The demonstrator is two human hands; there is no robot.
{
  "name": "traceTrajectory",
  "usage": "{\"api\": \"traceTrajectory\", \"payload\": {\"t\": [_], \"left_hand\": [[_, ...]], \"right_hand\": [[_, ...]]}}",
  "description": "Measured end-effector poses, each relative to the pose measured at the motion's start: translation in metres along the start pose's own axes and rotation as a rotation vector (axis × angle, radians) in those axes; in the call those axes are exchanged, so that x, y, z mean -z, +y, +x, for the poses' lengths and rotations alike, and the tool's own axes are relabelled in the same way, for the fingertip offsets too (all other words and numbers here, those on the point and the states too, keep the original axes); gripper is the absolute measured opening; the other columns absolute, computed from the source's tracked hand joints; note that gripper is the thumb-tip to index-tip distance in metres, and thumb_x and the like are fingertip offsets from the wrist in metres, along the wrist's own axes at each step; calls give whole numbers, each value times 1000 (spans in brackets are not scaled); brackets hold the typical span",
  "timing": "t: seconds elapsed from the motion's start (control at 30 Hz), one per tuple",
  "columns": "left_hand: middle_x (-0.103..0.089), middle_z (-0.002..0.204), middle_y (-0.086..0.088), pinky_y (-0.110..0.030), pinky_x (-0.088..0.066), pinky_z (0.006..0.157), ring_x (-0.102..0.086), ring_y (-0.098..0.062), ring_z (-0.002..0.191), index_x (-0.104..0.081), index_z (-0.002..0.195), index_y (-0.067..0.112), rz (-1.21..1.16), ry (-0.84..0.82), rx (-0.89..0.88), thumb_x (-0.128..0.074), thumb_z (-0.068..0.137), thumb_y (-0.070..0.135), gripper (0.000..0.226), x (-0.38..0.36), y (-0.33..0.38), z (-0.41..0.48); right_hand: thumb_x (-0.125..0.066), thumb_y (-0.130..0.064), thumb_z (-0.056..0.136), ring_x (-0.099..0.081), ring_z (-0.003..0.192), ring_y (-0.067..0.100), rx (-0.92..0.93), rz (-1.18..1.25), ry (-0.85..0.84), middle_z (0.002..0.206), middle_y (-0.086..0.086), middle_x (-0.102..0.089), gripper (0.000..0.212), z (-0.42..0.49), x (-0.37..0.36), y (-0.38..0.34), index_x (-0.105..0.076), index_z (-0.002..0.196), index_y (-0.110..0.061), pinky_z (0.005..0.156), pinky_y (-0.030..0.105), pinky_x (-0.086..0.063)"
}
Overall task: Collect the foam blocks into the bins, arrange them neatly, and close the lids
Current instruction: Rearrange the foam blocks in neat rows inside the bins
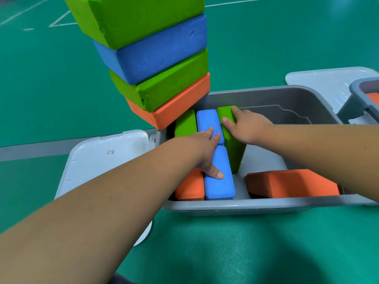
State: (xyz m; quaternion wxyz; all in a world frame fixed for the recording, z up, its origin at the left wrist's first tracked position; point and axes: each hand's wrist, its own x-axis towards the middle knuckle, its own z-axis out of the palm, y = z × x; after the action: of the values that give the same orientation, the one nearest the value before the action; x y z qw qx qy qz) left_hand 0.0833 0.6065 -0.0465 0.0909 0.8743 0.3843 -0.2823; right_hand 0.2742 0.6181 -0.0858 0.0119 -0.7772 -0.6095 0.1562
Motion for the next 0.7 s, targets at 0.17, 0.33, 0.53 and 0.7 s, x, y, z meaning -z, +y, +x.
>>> {"api": "traceTrajectory", "payload": {"t": [0.17,0.33,0.53,0.7], "left_hand": [[16,174,-1,-51,-26,125,-6,-28,161,8,167,22,24,0,15,-74,78,74,131,4,5,-2],[13,174,2,-54,-31,122,-15,-29,160,2,167,25,24,-6,29,-76,73,77,133,6,5,0],[12,174,0,-55,-39,117,-29,-35,155,-2,167,23,66,-29,69,-77,72,77,133,10,13,4],[10,174,-3,-53,-41,115,-35,-37,151,-5,167,21,88,-46,101,-79,73,74,131,15,21,3]], "right_hand": [[-25,-71,103,-39,148,38,-78,170,-114,164,20,-35,90,-12,20,14,1,167,-14,117,41,-32],[-34,-89,87,-61,123,39,-106,26,-250,130,19,-67,115,-36,36,32,-10,164,-7,105,43,-46],[-60,-101,55,-62,125,28,54,-309,-649,146,4,-59,133,-67,54,59,-25,159,-25,110,47,-48],[-72,-77,77,-46,143,23,114,-326,-796,160,-7,-44,114,-91,46,70,-14,165,-33,120,45,-34]]}}
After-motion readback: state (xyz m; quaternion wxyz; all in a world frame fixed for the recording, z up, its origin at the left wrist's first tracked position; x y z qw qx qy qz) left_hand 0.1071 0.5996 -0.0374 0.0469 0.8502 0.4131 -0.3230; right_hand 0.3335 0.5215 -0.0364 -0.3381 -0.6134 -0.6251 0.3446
